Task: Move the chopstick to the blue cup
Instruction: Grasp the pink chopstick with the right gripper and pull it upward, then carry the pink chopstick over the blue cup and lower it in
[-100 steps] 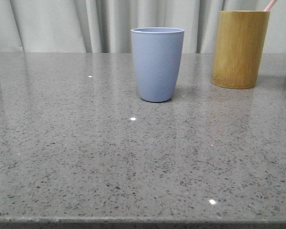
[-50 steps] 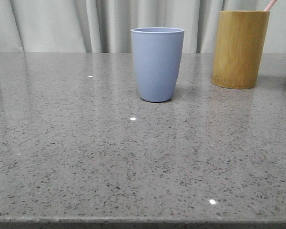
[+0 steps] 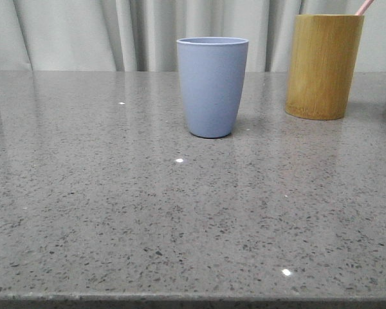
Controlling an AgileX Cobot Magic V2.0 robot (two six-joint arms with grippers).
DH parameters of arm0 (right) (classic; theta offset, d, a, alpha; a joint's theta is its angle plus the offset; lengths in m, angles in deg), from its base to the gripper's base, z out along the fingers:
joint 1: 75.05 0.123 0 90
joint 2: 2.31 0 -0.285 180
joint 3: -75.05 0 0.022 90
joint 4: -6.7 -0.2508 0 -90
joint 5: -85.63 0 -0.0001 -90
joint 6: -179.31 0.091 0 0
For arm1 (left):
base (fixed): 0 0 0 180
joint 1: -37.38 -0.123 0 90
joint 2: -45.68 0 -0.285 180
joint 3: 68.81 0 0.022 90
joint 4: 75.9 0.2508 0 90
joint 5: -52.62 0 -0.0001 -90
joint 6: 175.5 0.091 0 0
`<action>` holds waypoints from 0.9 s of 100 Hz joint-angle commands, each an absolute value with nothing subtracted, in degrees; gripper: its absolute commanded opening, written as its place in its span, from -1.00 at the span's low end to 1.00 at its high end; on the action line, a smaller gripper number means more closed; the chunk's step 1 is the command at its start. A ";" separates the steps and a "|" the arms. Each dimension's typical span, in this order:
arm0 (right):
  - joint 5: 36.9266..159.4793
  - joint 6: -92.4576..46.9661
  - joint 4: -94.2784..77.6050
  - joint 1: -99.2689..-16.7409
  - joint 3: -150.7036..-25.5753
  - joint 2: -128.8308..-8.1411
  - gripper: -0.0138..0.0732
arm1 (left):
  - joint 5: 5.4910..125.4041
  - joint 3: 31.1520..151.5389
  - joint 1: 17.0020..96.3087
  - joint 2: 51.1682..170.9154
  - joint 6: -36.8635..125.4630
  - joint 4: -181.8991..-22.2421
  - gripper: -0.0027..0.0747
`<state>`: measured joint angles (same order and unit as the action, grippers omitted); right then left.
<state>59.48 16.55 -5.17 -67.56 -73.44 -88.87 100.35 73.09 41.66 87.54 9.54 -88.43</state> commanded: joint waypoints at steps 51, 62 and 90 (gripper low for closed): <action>54.69 16.33 -4.15 -67.52 -75.32 -85.22 -0.53 | 96.64 74.57 41.45 87.60 9.56 -89.44 0.29; 54.62 16.33 -4.15 -67.52 -75.40 -83.60 -0.53 | 96.64 74.57 41.45 87.60 9.56 -89.44 0.29; 54.64 16.28 -3.70 -67.52 -75.59 -76.41 -0.53 | 96.64 74.57 41.45 87.60 9.56 -89.44 0.29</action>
<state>59.27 16.72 -5.17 -67.56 -73.44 -80.38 100.35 73.09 41.66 87.54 9.54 -88.43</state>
